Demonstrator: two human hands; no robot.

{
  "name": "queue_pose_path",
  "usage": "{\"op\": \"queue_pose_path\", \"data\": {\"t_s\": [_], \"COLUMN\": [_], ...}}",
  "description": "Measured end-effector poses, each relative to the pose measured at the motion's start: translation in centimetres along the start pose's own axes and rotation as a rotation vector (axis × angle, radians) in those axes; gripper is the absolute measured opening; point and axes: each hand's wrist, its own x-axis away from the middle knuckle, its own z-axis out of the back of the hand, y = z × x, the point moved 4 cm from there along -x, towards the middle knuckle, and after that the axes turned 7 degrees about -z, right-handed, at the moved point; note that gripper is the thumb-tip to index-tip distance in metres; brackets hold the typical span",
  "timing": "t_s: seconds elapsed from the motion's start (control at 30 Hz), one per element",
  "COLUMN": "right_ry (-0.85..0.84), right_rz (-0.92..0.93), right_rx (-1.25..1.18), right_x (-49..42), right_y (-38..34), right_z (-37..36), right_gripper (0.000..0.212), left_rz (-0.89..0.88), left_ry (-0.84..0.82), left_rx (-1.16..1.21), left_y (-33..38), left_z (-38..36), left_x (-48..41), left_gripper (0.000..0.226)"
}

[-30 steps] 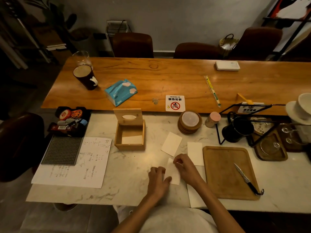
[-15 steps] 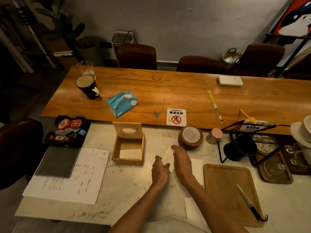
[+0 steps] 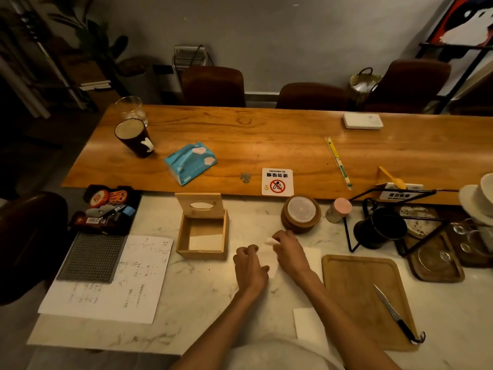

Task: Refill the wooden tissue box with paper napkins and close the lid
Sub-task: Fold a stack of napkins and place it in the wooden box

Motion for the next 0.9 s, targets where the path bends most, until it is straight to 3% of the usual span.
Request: {"op": "queue_pose_path", "data": {"t_s": [0.1,0.23,0.47,0.73,0.9], "right_ry": [0.027,0.12,-0.057,-0.125,-0.183], "right_rz": [0.057,0.09,0.077,-0.03,-0.103], "right_rx": [-0.233,-0.1,0.273,0.496,0.523], "right_x": [2.3,2.4,0.4,-0.2,-1.0], "right_y": [0.9,2.9,5.4,7.3,6.9], "right_z": [3.3,6.4,5.3,4.5,4.6], "right_gripper": [0.014,0.021,0.027,0.052,0.044], "left_rz": [-0.09,-0.15,-0.052,-0.09,-0.117], "left_ry": [-0.028,-0.125,-0.35,-0.296,-0.271], "left_rx": [0.187,0.402,0.102,0.073,0.107], "left_y": [0.9,4.5,6.3,6.2,6.1], "left_z": [0.0,-0.4,-3.8,-5.4,-5.5], "left_x": [1.1,1.8,1.2,1.1,1.3], "left_gripper": [0.045,0.02,0.031,0.025,0.02]}}
